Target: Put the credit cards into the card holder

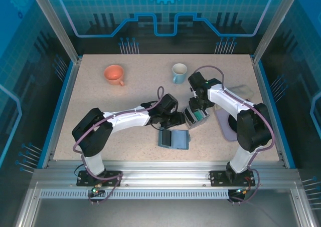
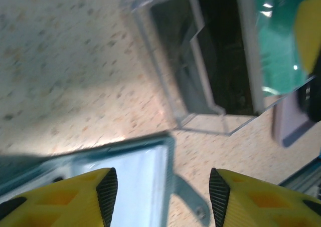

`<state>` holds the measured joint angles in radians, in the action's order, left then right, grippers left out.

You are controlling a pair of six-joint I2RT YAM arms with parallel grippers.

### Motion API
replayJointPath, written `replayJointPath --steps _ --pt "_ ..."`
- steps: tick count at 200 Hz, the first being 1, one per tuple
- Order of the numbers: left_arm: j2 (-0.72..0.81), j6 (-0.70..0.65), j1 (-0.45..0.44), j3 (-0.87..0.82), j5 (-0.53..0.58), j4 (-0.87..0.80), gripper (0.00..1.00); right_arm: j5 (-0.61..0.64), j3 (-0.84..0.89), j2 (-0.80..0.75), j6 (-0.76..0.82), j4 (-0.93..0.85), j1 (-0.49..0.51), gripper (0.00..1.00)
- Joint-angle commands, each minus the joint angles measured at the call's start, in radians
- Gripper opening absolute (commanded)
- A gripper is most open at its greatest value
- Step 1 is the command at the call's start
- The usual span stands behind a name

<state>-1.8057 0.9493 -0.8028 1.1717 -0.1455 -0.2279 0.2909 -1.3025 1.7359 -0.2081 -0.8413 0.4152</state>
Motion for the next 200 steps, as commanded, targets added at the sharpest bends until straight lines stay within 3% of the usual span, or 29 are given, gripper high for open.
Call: replayJointPath --steps 1,36,118,200 --pt "-0.065 0.073 0.026 0.071 -0.042 0.012 0.54 0.022 -0.023 0.007 0.013 -0.027 -0.011 0.64" --pt "-0.134 0.110 0.035 0.134 -0.041 -0.004 0.56 -0.005 -0.005 0.007 0.020 -0.018 -0.029 0.71" --pt "-0.229 0.166 0.056 0.185 -0.069 0.043 0.60 0.000 -0.013 0.064 0.025 -0.031 -0.035 0.77" --pt "-0.258 0.177 0.057 0.132 -0.064 0.047 0.51 0.097 -0.015 0.011 0.012 -0.037 -0.030 0.75"
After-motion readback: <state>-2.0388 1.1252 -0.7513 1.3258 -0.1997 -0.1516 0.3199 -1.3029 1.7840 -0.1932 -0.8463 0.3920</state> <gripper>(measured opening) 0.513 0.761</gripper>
